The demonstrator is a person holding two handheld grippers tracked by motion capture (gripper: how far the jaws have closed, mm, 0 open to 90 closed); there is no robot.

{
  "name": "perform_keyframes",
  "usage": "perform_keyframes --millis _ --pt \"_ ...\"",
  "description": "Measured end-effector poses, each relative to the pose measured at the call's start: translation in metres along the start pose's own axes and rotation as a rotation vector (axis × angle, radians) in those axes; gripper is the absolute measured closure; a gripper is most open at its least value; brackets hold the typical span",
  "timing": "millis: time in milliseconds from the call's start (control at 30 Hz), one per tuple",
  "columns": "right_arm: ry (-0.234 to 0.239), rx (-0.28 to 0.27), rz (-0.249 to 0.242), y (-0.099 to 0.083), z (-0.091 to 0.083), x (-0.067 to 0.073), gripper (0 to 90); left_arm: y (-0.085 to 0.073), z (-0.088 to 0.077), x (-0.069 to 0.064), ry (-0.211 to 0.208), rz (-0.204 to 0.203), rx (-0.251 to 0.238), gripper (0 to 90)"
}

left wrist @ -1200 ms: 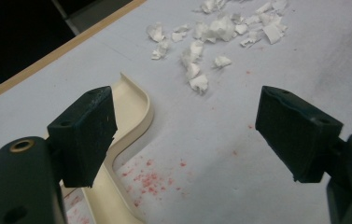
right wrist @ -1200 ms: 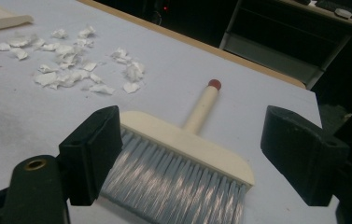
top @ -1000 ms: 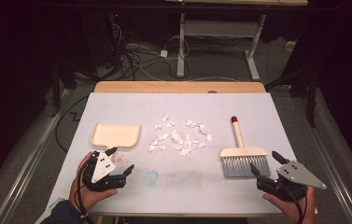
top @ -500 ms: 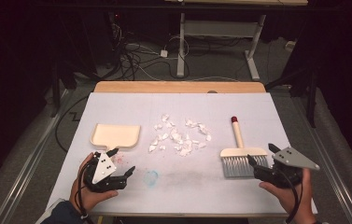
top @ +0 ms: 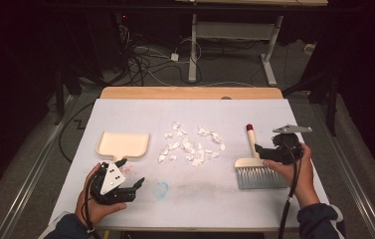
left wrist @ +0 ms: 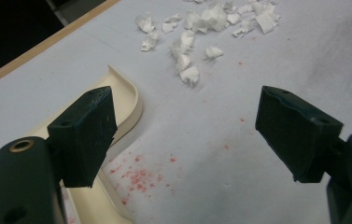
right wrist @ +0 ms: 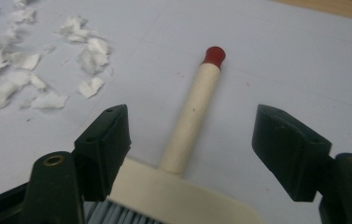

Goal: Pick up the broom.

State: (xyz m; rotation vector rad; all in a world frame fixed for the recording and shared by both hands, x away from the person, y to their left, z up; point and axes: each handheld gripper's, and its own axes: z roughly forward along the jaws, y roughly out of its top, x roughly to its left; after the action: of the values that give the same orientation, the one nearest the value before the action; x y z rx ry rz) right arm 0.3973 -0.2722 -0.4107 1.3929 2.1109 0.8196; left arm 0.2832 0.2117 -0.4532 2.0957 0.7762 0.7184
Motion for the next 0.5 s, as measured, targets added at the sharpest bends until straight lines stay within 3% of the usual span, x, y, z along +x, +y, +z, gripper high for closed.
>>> perform_keyframes --millis 33,133,200,233,400,500 --pt "0.0 0.0 0.0 0.0 0.0 0.0 30.9 0.0 0.0 0.0 -0.001 0.0 0.001 19.5" --pt "-0.007 0.072 0.017 0.007 0.022 -0.001 33.4 0.0 0.001 0.0 -0.003 0.001 0.008 19.5" --pt "-0.007 0.13 0.03 0.011 0.038 0.0 34.9 -0.001 0.002 0.0 -0.004 0.001 0.013 19.6" --pt "-0.024 0.188 0.039 0.012 0.053 0.001 36.5 -0.001 0.002 0.0 -0.004 0.0 0.015 19.5" --pt "-0.054 0.266 0.072 0.012 0.074 -0.001 37.2 -0.001 0.001 0.001 0.001 0.001 0.006 19.6" --pt "-0.056 0.27 0.091 0.014 0.075 -0.003 42.1 -0.002 0.001 0.001 -0.001 0.0 0.017 19.5"
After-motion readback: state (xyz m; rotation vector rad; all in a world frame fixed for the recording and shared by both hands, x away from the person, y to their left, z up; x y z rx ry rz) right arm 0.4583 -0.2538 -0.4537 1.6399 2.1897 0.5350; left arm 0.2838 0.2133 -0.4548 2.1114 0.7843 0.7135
